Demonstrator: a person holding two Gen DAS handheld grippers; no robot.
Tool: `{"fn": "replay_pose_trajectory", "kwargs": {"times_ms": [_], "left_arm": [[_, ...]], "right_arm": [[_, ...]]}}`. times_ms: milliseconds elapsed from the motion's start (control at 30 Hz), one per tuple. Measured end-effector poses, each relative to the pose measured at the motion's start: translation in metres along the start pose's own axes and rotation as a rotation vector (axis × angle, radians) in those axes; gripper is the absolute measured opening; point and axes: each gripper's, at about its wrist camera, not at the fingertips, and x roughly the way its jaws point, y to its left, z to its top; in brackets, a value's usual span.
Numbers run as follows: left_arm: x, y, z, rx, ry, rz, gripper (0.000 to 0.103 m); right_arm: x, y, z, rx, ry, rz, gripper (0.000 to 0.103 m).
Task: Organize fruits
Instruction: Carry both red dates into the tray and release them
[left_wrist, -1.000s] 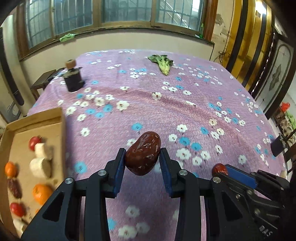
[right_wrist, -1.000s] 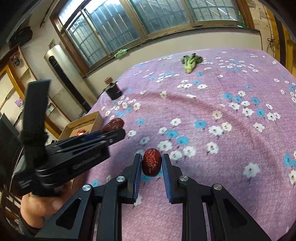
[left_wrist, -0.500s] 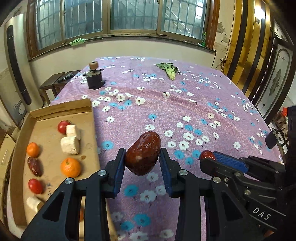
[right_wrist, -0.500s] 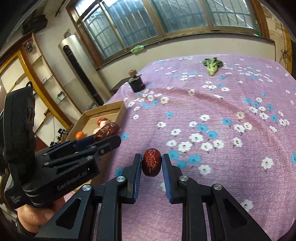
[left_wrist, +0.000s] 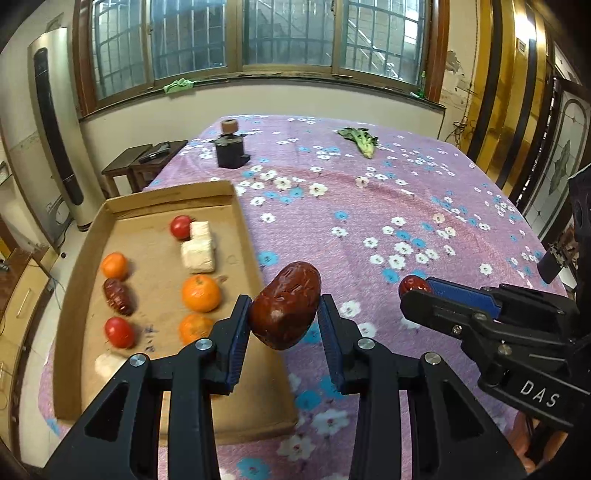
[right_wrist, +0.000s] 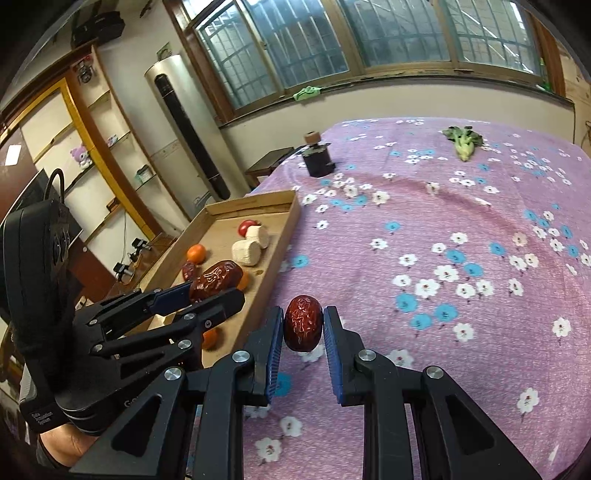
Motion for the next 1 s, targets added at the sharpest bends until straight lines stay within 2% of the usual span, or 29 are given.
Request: {"fn": "replay_pose_trajectory", "kwargs": {"times_ms": [767, 1000], "left_arm": [[-0.004, 0.048, -0.034, -0.078, 0.026, 0.055, 0.034], [-0.01, 0.075, -0.043, -0.136, 0.029, 0.053, 0.034]], "right_arm": [[0.029, 0.039, -0.023, -0.061, 0.072, 0.046, 0.022], [0.041, 0.044, -0.022, -0.074, 0.095, 0.061, 0.022]]}}
